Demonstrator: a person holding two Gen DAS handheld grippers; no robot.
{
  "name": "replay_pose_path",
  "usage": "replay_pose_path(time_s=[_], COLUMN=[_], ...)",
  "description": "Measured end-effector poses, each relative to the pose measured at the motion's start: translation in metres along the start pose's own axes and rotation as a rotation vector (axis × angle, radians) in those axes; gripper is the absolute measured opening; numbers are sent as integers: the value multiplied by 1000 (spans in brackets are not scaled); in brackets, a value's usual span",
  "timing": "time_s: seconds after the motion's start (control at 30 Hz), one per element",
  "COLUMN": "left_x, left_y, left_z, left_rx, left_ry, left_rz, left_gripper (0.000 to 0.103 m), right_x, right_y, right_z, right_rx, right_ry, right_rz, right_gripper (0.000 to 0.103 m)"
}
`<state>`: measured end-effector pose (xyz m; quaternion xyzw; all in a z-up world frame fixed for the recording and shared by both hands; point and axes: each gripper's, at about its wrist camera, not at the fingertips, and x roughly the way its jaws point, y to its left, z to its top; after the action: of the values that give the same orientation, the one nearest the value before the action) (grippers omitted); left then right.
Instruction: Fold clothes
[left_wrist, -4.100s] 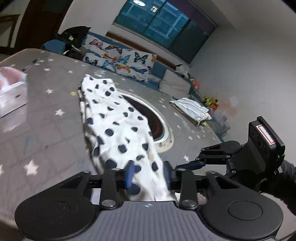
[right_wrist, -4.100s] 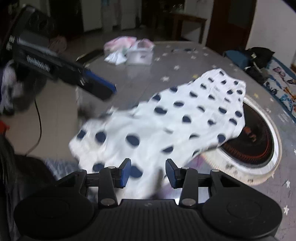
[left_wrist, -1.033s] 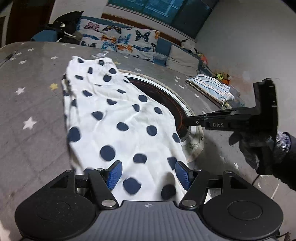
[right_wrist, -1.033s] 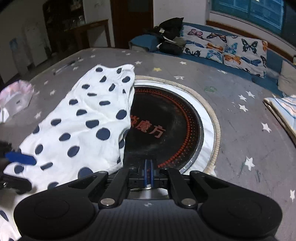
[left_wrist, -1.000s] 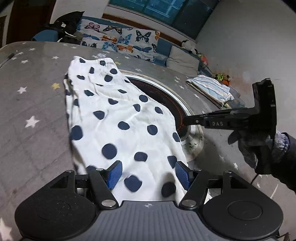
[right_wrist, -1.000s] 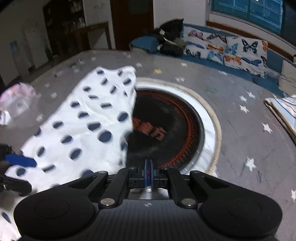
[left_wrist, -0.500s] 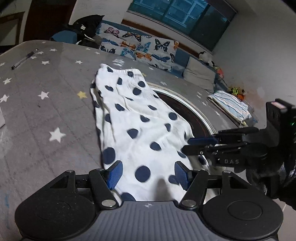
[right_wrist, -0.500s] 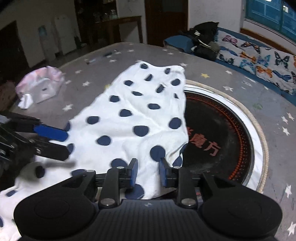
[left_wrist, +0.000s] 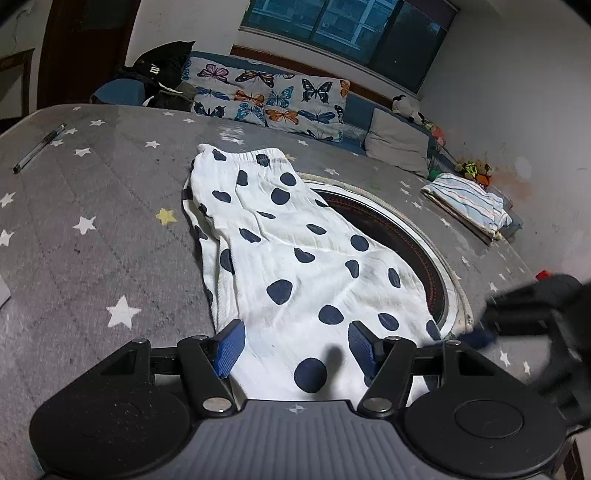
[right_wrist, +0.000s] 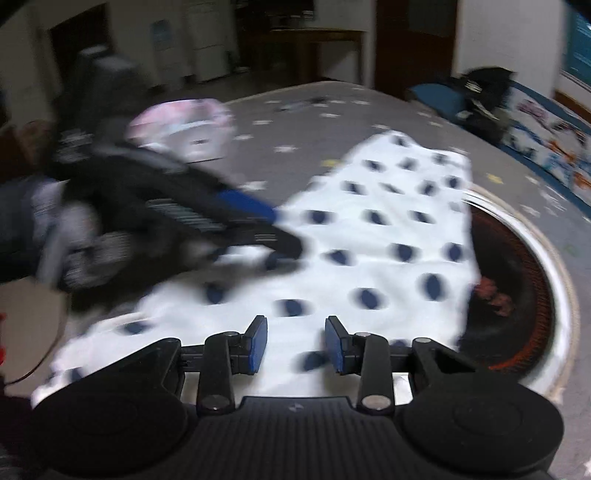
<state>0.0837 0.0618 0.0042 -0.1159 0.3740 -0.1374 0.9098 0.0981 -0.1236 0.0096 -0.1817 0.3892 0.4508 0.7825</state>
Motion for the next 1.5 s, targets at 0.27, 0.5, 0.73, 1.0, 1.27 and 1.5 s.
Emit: replay_pose_path(time_s=[0.27, 0.5, 0.73, 1.0, 1.27, 1.5], left_x=[1, 1, 0, -33, -77, -77], left_y=[-1, 2, 0, -5, -41, -45], left_z=[-1, -1, -1, -7, -45, -70], left_rx=[27, 22, 9, -25, 31, 61], left_ry=[-6, -17, -23, -64, -65, -14], left_rz=[11, 10, 31, 38, -125, -161], left_gripper=[65, 65, 65, 65, 53, 28], right_x=[-1, -18, -22, -50, -50, -46], right_y=[66, 101, 117, 96, 67, 58], right_z=[-7, -23, -35, -37, -52, -65], right_rx=[-131, -234, -270, -176, -78, -26], right_ry=[22, 5, 18, 0, 33, 59], right_rz=[171, 172, 185, 145, 66, 57], right_gripper=[34, 34, 34, 36, 36, 36])
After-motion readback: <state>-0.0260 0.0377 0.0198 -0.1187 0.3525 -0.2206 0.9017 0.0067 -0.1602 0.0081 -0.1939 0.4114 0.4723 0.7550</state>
